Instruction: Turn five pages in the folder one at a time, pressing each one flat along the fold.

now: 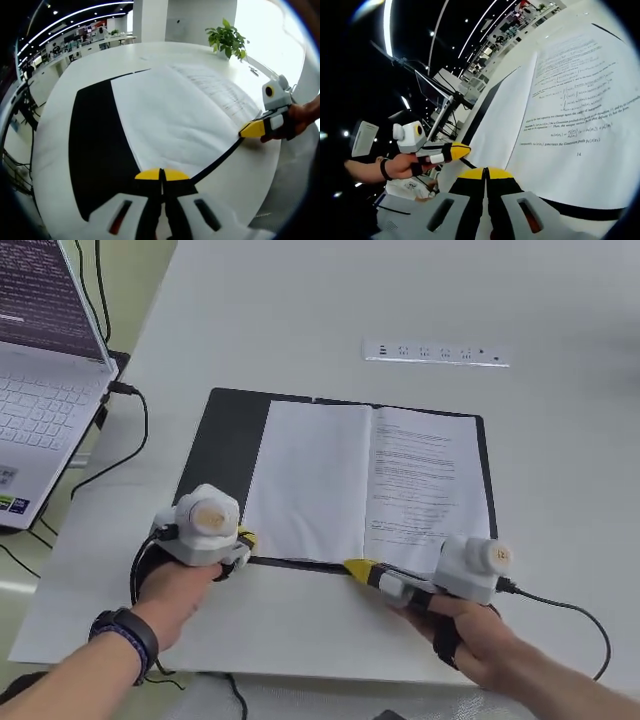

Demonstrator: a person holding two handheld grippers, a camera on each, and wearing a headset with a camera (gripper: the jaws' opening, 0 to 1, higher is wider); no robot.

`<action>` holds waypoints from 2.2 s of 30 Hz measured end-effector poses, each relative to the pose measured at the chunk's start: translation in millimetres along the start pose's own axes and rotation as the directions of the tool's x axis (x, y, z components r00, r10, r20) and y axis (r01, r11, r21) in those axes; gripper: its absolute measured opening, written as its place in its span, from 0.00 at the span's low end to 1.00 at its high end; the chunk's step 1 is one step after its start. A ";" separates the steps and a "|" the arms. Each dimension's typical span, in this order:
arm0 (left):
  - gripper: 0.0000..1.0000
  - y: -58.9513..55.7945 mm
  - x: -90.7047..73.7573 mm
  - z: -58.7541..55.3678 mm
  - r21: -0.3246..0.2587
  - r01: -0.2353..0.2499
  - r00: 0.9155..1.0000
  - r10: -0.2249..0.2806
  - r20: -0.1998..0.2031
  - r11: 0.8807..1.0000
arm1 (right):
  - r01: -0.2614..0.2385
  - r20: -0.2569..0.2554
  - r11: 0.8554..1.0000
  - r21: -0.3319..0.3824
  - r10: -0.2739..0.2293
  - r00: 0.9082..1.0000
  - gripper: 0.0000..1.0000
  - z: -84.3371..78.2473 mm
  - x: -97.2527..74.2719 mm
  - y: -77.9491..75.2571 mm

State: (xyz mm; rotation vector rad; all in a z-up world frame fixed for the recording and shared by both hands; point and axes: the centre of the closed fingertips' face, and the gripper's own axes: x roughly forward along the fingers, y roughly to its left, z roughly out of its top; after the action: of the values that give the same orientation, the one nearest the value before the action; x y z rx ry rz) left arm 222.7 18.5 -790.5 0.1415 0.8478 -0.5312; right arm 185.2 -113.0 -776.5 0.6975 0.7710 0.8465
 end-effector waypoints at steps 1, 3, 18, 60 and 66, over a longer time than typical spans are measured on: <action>0.00 -0.3 -0.3 -0.1 -0.003 0.003 1.000 -0.003 -0.007 1.000 | -0.003 0.005 1.000 0.002 0.003 1.000 0.00 2.5 -0.3 1.9; 0.00 -1.4 -0.5 -0.1 -0.016 0.011 1.000 -0.011 -0.011 1.000 | -0.008 0.010 1.000 0.003 0.008 1.000 0.00 5.5 -0.7 4.7; 0.08 -10.7 -27.1 18.7 0.000 0.006 0.999 -0.006 0.051 1.000 | 0.047 0.073 0.997 -0.069 -0.041 0.996 0.01 35.0 -27.5 7.1; 0.35 -17.9 -100.0 72.0 0.120 -0.003 0.985 -0.018 0.172 0.993 | 0.303 0.206 0.853 -0.425 -0.235 0.950 0.44 115.4 -148.3 7.4; 0.43 -15.9 -112.0 74.8 0.087 0.012 0.981 -0.028 0.192 0.996 | 0.336 0.179 0.815 -0.472 -0.284 0.942 0.53 111.1 -164.8 6.5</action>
State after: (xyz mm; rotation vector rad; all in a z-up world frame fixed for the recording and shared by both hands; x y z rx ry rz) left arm 204.7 24.2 -656.3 0.1574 0.6382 -0.5904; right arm 201.1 -274.3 -661.4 0.1397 0.5203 0.6619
